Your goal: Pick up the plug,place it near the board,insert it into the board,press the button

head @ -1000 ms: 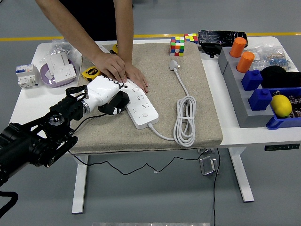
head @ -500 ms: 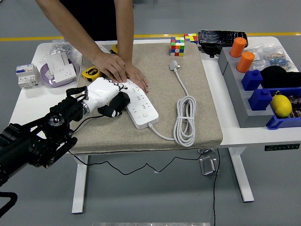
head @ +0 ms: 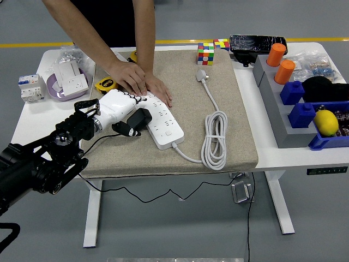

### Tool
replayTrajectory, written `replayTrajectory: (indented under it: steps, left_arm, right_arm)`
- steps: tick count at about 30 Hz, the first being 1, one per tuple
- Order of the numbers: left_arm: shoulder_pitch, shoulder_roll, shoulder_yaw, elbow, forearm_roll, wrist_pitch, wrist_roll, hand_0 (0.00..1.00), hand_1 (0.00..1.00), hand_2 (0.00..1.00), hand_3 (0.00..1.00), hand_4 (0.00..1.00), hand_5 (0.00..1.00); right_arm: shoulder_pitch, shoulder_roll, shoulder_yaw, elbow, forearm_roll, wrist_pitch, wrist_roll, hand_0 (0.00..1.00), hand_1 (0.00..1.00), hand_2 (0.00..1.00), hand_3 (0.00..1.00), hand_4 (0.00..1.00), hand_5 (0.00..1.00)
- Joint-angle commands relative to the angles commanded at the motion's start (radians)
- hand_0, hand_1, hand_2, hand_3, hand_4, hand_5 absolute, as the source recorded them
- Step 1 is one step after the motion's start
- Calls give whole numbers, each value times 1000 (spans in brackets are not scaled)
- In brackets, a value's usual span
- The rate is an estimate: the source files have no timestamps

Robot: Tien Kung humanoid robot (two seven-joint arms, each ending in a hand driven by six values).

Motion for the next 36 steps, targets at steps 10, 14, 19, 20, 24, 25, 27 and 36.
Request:
replayTrajectory:
  steps: [10, 14, 19, 20, 24, 25, 27, 36]
  left_arm:
    - [0, 7, -19, -10, -46, -11, -7, 581, 786, 831, 967, 998, 645]
    - [3, 9, -23, -16, -48, -15, -8, 585, 790, 836, 972, 998, 633]
    - [12, 41, -6, -79, -115, -47, -16, 624, 807, 853, 987, 998, 763]
    - [15, 53, 0, -104, -136, -59, -19, 624, 807, 853, 987, 998, 763]
    - [51, 98, -30, -221, -203, -112, -25, 753, 915, 943, 998, 998, 893]
    - [67, 105, -53, -253, -211, -124, -23, 753, 915, 943, 998, 998, 893]
    - [128, 108, -124, -324, -252, -138, -12, 753, 915, 943, 998, 998, 893]
    - [415, -27, -500, -693, -477, -100, 37, 998, 998, 998, 998, 998, 998]
  right_arm:
    - [2, 1, 4, 0, 0, -1, 1, 958, 918, 839, 838, 998, 991]
    - [2, 1, 8, 0, -3, -1, 0, 957, 917, 839, 836, 998, 991]
    - [-1, 2, 10, -1, -1, 0, 0, 957, 917, 839, 837, 998, 990]
    - [-2, 2, 11, -1, 0, 0, 0, 957, 917, 839, 837, 998, 990]
    - [-2, 4, 19, -1, -4, -1, 0, 957, 917, 839, 836, 998, 990]
    - [-2, 4, 22, 0, -4, -1, 0, 957, 917, 839, 836, 998, 990]
    - [-3, 6, 29, 0, -6, -1, 1, 957, 917, 839, 836, 998, 990]
    - [-16, 16, 38, -2, -7, 1, 0, 963, 917, 839, 836, 998, 990]
